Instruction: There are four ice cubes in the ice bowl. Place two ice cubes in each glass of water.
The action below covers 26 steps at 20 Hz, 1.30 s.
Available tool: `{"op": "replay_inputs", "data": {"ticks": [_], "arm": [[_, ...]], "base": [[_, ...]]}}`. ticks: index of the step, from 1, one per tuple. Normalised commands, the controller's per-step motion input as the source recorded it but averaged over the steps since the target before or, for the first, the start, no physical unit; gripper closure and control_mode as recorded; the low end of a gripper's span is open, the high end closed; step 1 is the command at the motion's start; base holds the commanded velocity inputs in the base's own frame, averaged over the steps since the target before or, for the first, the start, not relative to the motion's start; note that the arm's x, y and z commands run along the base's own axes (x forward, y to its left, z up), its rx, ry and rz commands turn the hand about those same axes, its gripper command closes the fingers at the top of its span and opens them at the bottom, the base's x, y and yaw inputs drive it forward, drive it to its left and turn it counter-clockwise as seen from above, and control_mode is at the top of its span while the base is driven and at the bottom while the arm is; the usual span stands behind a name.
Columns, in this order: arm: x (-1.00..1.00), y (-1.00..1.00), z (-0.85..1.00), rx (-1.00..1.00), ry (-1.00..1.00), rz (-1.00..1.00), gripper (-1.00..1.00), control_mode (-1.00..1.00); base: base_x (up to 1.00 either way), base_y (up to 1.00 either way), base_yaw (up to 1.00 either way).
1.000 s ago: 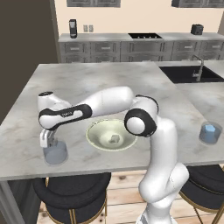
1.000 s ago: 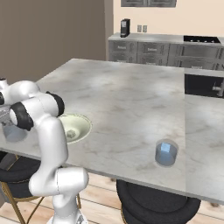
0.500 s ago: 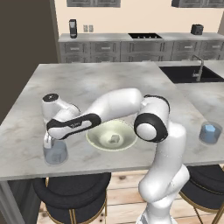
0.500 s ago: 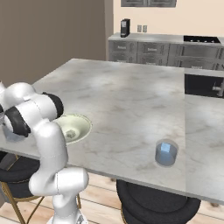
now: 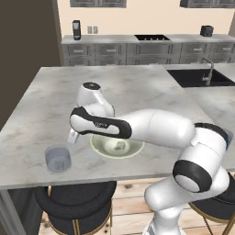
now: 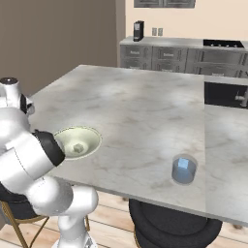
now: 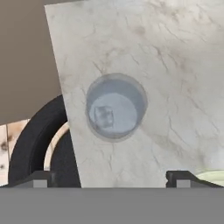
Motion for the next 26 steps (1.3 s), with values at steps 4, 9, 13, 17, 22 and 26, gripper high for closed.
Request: {"op": "replay_inputs", "data": {"ticks": [4,9,13,17,22,26], "arm": [[-0.17,-1.0,0.0,0.05,0.01,0.0,-1.0,-1.0],[-0.01,-1.0,0.0,0.0,0.15,0.0,-1.0,-1.0],[0.0,-1.0,0.0,-0.14,0.16,0.0,-1.0,-1.0],[0.0,-0.97,-0.03,-0.33,0.07,0.0,-1.0,-1.0],[0.24,-0.63,-0.12,-0.19,0.0,0.0,-1.0,-1.0],[0.45,-0.14,-0.16,0.01,0.0,0.0,-1.0,-1.0]], "base": [[0.0,0.0,0.0],[0.0,0.0,0.0],[0.0,0.0,0.0],[0.0,0.0,0.0],[0.0,0.0,0.0],[0.0,0.0,0.0]]}}
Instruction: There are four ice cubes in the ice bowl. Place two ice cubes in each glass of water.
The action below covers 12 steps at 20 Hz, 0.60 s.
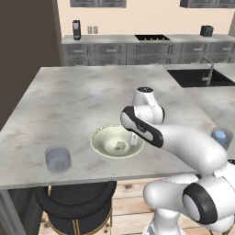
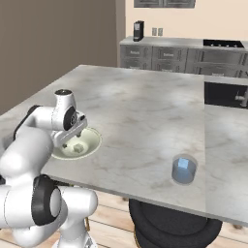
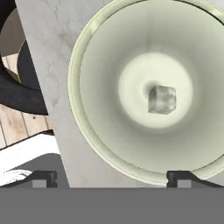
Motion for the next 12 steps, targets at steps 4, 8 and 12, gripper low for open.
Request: {"op": "replay_inputs", "data": {"ticks": [4,8,12], "arm": [[0.37,0.1,-0.16,0.0,0.0,-0.01,-1.0,-1.0],[0.08,0.24,-0.24,0.0,0.01,-0.07,-1.0,-1.0],[0.12,0.03,-0.39,0.0,0.0,-0.09,-1.0,-1.0]], "base": [[0.0,0.0,0.0],[0.0,0.0,0.0],[0.0,0.0,0.0]]}}
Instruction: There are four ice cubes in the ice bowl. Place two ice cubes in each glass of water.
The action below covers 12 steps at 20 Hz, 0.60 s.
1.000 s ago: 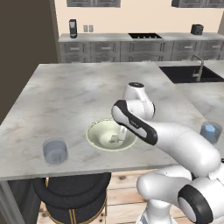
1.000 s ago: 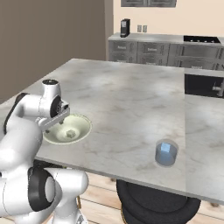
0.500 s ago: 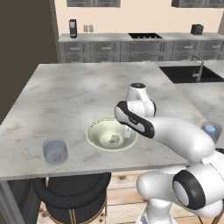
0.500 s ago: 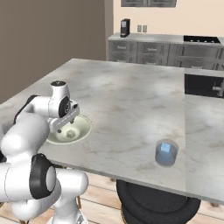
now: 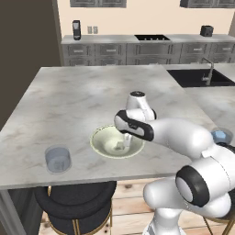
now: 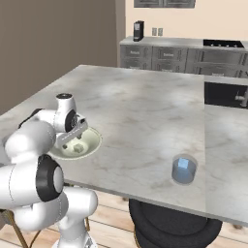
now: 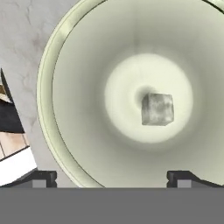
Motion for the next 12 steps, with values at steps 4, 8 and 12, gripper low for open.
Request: {"op": "replay_inputs", "data": {"ticks": [4,8,12], "arm": [[0.29,0.0,-0.31,0.0,0.0,-0.06,-1.0,-1.0],[0.31,0.2,-0.05,0.0,0.02,-0.02,-1.0,-1.0],[0.26,0.19,-0.14,0.0,0.03,-0.01,-1.0,-1.0]], "base": [[0.0,0.0,0.0],[0.0,0.0,0.0],[0.0,0.0,0.0]]}}
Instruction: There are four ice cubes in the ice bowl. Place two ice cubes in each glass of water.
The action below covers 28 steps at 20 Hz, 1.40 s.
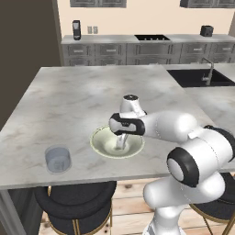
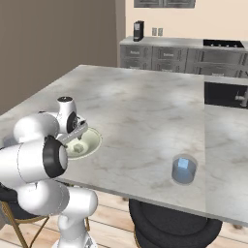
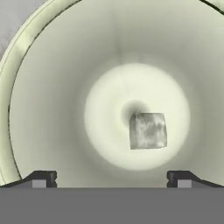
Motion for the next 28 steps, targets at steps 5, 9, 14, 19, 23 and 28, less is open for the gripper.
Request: {"op": "replay_inputs", "data": {"ticks": [5,9,14,19,23,28], "arm": [[0.26,0.0,-0.38,0.0,0.0,0.0,-1.0,-1.0],[0.25,0.0,-0.21,0.0,0.0,0.0,-1.0,-1.0],[0.21,0.0,-0.19,-0.01,0.0,-0.01,-1.0,-1.0],[0.15,0.0,-0.31,-0.02,0.0,-0.01,-1.0,-1.0],[0.25,0.01,-0.31,-0.04,0.01,-0.02,-1.0,-1.0],[0.35,0.1,-0.31,-0.04,0.0,-0.02,-1.0,-1.0]], "base": [[0.0,0.0,0.0],[0.0,0.0,0.0],[0.0,0.0,0.0],[0.0,0.0,0.0],[0.0,0.0,0.0],[0.0,0.0,0.0]]}}
